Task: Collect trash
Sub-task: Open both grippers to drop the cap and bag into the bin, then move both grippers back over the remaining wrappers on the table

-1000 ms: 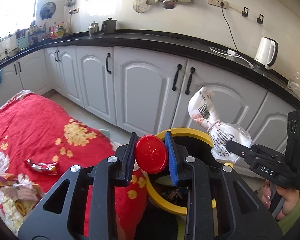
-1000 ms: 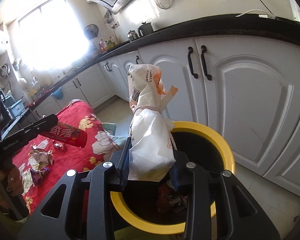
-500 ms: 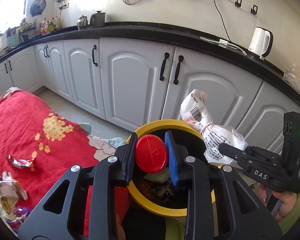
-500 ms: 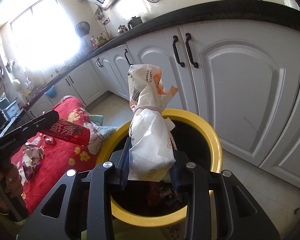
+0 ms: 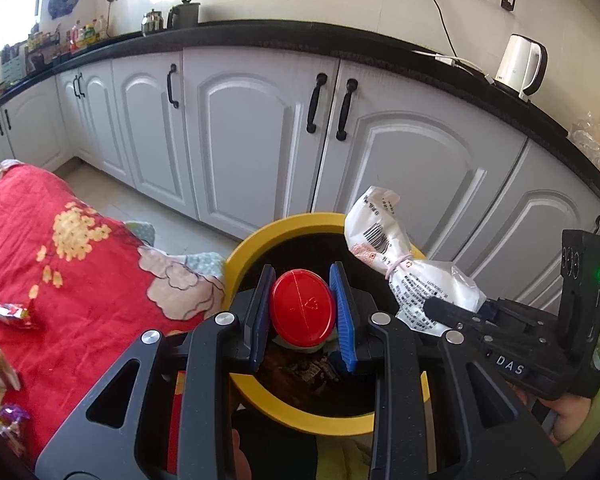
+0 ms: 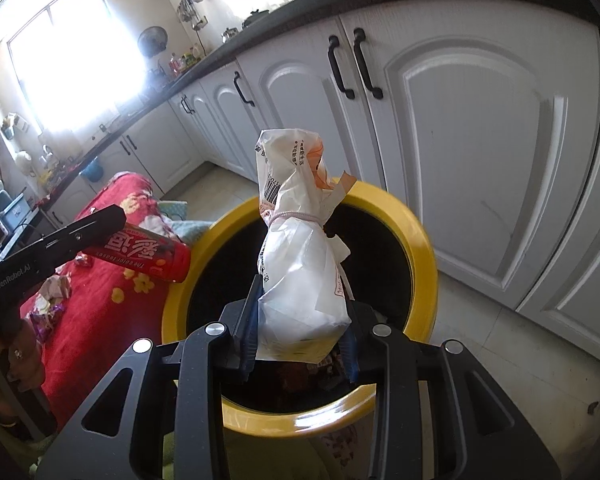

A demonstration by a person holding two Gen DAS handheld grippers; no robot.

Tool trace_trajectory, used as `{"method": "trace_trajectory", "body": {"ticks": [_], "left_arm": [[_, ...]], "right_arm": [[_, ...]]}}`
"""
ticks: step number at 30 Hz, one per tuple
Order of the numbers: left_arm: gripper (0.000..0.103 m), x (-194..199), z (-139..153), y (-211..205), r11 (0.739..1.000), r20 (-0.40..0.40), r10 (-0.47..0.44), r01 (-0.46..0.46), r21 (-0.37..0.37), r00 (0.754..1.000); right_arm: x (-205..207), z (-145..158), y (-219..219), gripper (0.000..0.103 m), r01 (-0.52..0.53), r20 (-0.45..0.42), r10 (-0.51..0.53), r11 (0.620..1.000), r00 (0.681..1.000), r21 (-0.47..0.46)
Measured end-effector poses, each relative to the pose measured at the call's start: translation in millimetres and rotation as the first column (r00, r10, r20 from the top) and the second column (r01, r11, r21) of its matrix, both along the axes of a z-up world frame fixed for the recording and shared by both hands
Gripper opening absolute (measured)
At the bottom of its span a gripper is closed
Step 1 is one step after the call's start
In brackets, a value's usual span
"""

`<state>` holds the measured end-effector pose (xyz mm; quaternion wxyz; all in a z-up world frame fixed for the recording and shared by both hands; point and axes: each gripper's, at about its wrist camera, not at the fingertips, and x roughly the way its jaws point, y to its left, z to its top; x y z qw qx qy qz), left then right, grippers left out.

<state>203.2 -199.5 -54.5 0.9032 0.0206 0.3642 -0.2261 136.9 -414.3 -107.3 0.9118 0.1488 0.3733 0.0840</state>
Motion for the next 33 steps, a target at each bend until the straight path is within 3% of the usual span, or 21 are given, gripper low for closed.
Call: {"method": "trace_trajectory", "body": {"ticks": [9,12,16,18,20,25,33], "left_arm": [[0.022,6.7,-8.2,-10.2,1.0,-0.036,-0.019,0.019,-0.003,0.999],[0.022,9.1,-11.2,-10.9,1.0,-0.05,-0.016,0.015,-0.014,0.999],[0.052,11.0,-13.4,-8.9,1.0,-0.062,-0.008,0.007,-0.02,0.998],[0.054,11.1,-12.8,-7.0,1.0,-0.063,0.001,-0.002,-0.019,0.998],[0.068,10.8,-11.8,-4.0,1.0,-0.061,0.01,-0.011,-0.022,0.998],[0.088,8.4,-7.5,5.9,0.999,-0.054,0.042,-0.043,-0.03,0.998],[0.092,-0.6,4.2,26.7,0.995,-0.03,0.091,-0.092,-0.04,0.995]], "right_arm": [[1.9,-8.1,-1.4,0.034,0.008,-0.02,-0.008,1.0,1.0,0.004],[2.4,-8.3,-3.4,0.04,0.022,-0.022,-0.022,1.0,1.0,0.002],[0.2,-5.4,-7.0,0.044,0.038,-0.013,-0.038,0.999,0.999,0.004],[-0.9,-4.0,-9.3,0.048,0.048,-0.008,-0.048,0.999,0.999,0.013],[-2.6,-2.5,-10.0,0.049,0.051,-0.003,-0.051,0.999,0.999,0.011],[-5.7,4.5,-9.1,0.063,0.062,0.022,-0.062,0.998,0.998,0.01],[-7.9,18.5,1.9,0.07,0.047,0.062,-0.046,0.999,0.997,-0.006]]}}
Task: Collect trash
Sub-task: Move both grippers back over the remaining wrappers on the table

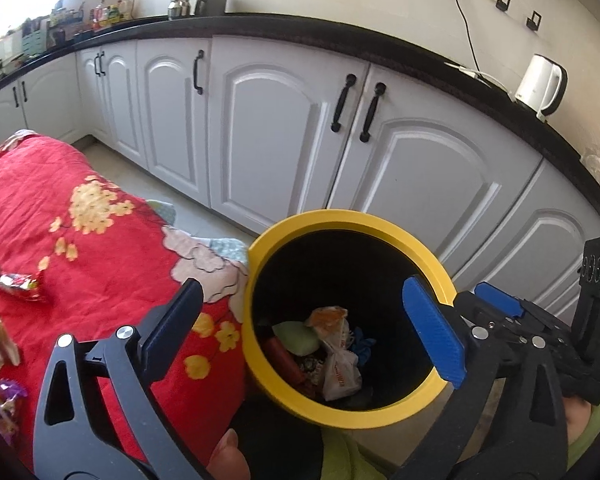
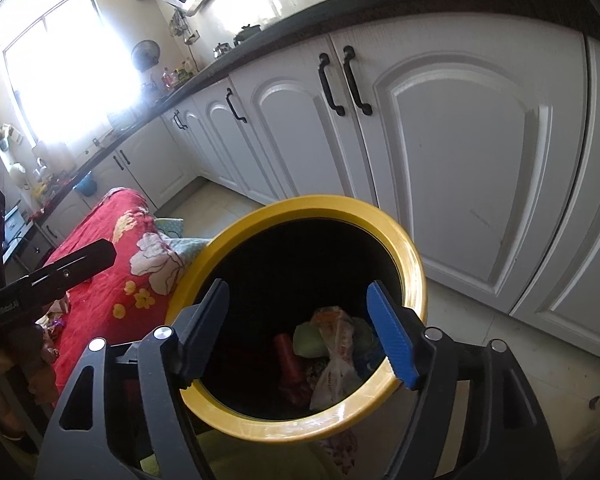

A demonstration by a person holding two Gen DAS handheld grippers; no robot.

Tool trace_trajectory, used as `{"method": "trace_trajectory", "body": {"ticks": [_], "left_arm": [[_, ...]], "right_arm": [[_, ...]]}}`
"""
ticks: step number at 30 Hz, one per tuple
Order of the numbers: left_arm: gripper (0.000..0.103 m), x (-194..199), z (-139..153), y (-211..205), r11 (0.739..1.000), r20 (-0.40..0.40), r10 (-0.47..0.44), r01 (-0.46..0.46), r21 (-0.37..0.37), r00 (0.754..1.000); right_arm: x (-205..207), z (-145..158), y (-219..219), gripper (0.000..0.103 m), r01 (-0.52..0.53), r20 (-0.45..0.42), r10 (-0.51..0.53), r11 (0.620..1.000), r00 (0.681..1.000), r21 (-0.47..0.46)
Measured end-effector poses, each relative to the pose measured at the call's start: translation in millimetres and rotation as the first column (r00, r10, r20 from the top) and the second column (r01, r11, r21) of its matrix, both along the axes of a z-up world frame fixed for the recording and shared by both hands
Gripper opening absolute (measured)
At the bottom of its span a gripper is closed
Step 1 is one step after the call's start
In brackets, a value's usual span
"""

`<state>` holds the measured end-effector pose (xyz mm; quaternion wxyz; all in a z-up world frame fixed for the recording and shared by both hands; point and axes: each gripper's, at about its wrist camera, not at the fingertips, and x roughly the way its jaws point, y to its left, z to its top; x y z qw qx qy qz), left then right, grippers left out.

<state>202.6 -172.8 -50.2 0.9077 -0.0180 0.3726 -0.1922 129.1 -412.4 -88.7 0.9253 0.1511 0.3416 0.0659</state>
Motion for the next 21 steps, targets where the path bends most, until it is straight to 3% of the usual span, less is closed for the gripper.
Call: {"method": "trace_trajectory", "body": {"ticks": [21], "left_arm": [[0.092,-27.1,45.8,84.6,0.984,0.124,0.178,-0.176,-0.025,0.976]], "right_arm": [[-9.0,37.2,60.6,0.075,-0.119,0.074,0.121,0.992,0.99,-0.031]]}}
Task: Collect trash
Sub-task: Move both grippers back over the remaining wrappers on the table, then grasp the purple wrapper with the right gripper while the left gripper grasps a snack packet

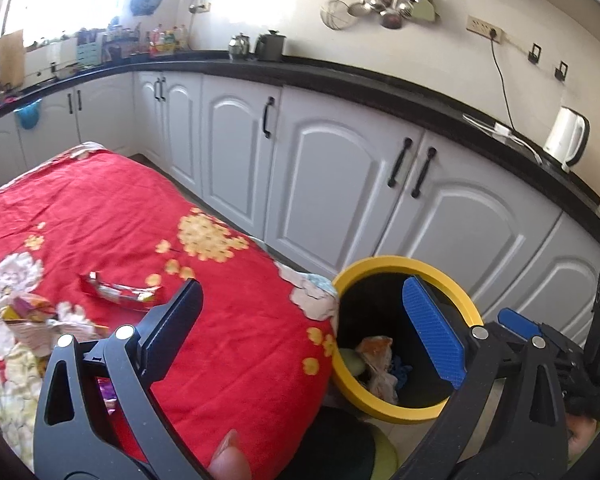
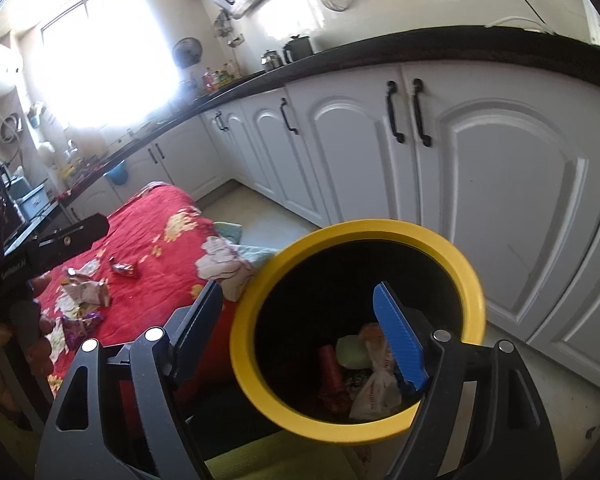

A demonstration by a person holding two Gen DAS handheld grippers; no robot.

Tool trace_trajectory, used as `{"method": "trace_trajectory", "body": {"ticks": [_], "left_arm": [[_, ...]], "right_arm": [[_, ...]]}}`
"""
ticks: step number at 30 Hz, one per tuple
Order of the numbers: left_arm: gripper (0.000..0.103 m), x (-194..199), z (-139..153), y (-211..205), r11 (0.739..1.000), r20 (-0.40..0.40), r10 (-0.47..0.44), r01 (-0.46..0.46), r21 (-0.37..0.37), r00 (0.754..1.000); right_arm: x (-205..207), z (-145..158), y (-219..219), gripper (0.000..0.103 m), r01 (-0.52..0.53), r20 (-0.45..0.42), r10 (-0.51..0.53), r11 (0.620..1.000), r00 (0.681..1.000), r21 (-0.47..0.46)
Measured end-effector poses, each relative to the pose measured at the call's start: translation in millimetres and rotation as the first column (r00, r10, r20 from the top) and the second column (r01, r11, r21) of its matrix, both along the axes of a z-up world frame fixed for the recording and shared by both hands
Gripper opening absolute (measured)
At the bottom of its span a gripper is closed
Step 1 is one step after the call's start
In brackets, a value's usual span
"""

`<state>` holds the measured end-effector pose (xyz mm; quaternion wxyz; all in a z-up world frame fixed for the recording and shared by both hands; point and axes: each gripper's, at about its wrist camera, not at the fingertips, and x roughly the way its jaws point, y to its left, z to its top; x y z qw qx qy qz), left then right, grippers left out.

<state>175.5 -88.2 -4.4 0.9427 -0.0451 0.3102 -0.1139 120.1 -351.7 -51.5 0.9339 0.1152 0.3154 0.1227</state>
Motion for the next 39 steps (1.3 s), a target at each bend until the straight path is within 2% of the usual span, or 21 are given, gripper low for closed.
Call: {"method": "trace_trajectory", "body": {"ticks": [16,32,39], "left_arm": [[0.092,-15.2,12.2,56.2,0.995,0.035,0.102,-0.101,-0.004,0.994],[0.092,-25.2,14.5,112.0,0.98,0.037,0.199,-0.199,-0.009,0.979],[0.092,-28.6,17.3,152.9,0.967,0.031,0.256,-0.255,-0.022,0.966]], "right_arm": [[-6.7,17.1,67.3,0.079,-0.139,0.027,0.14,0.99,0.99,-0.017],[-16.0,24.7,153.0,0.083,-0.309,0.034,0.311,0.949,0.95,-0.058],[-20.9,21.9,188.9,0.085,-0.377,0.023,0.38,0.922,0.925,-0.083]]}}
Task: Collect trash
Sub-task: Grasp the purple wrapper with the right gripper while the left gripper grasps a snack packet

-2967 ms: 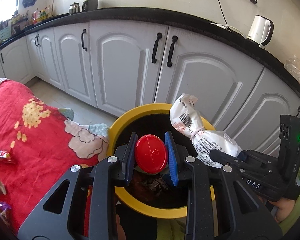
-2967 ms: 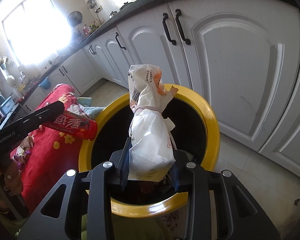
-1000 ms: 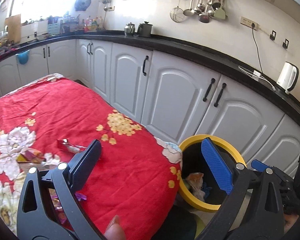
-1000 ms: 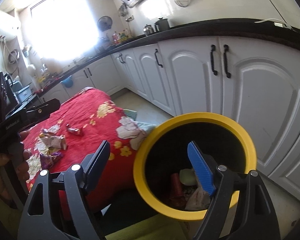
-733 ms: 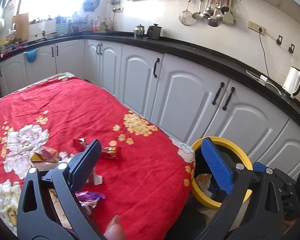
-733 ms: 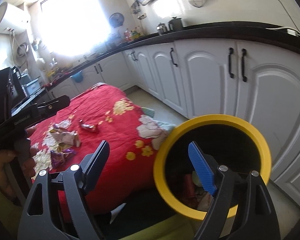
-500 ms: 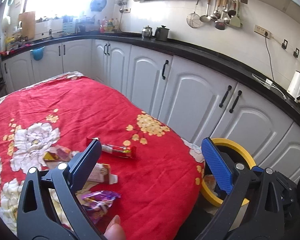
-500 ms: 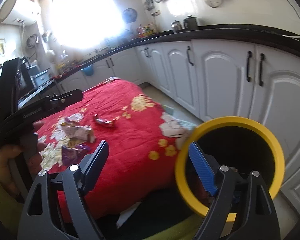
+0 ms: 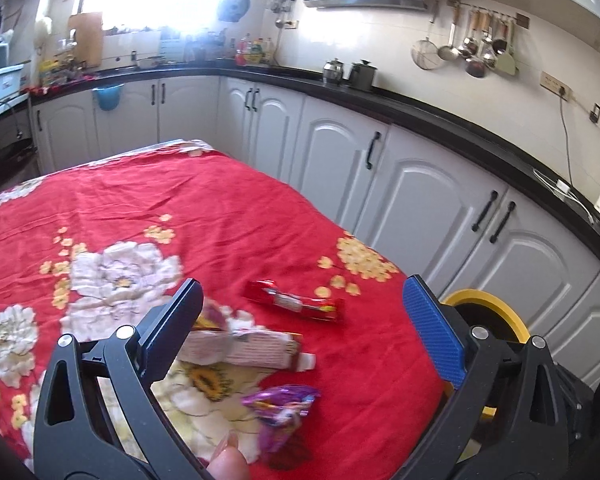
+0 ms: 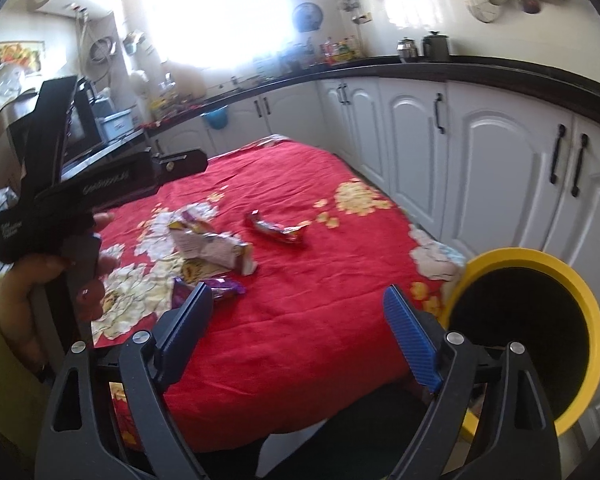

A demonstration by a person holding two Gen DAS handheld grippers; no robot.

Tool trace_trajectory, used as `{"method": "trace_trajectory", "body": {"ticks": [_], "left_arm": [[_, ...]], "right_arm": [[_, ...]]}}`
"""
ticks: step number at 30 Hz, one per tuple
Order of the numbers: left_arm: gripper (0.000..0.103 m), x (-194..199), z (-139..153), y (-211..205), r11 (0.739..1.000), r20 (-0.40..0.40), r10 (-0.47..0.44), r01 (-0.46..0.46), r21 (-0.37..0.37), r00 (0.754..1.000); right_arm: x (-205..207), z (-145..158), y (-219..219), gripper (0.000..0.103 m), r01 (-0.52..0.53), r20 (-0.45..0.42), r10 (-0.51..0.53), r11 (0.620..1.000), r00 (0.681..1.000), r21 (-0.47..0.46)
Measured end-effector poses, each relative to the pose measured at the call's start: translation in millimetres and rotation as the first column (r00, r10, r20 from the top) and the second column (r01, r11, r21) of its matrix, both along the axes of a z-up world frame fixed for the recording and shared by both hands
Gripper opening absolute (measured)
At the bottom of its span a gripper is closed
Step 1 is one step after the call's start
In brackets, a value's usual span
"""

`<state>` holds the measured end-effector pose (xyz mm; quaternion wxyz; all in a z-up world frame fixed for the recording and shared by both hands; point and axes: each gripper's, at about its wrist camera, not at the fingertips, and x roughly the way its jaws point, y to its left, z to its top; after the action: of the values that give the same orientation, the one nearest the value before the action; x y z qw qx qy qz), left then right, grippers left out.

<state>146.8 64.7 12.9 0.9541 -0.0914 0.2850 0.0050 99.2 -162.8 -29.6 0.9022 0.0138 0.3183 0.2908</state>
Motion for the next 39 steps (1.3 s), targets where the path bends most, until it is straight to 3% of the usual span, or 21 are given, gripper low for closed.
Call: {"method": "trace_trajectory", "body": {"ticks": [5,9,17,20,23,26,29,39], "left_arm": [[0.091,-1.4,-0.3,28.2,0.999,-0.007,0.039,-0.039,-0.012,0.999],[0.085,-1.4,-3.1,46.6,0.998,-0.023,0.055,-0.056,-0.027,0.998],[0.062,0.1,-11.2,60.2,0.998,-0.059,0.038,-0.041,-0.047,0.998],[0.056,5.0,-18.1,61.4,0.998,-0.085,0.02,-0.025,-0.055,0.996],[0.042,8.2,-23.8,60.9,0.998,-0.101,0.013,-0.019,-0.06,0.995],[0.036,12.7,-29.7,59.3,0.998,-0.117,0.001,-0.008,-0.064,0.993],[0.034,16.2,-33.1,56.2,0.998,-0.125,-0.011,0.004,-0.056,0.992],[0.027,27.1,-48.0,51.1,0.999,-0.166,-0.013,0.005,-0.051,0.986]], "right_arm": [[-4.9,-6.2,33.3,0.085,-0.072,-0.012,0.072,0.997,0.997,-0.028],[-7.0,-18.0,61.0,0.085,-0.117,-0.044,0.115,0.992,0.992,-0.045],[-4.9,-38.7,107.1,0.085,-0.166,-0.069,0.161,0.984,0.984,-0.063],[0.7,-49.7,118.3,0.085,-0.162,-0.084,0.156,0.984,0.984,-0.071],[6.3,-59.4,124.1,0.085,-0.152,-0.1,0.143,0.985,0.985,-0.08],[12.0,-64.9,126.8,0.083,-0.133,-0.108,0.125,0.988,0.986,-0.074],[17.3,-68.9,128.2,0.076,-0.129,-0.12,0.119,0.989,0.986,-0.073],[23.7,-74.7,119.8,0.028,-0.13,-0.128,0.119,0.989,0.985,-0.077]]}}
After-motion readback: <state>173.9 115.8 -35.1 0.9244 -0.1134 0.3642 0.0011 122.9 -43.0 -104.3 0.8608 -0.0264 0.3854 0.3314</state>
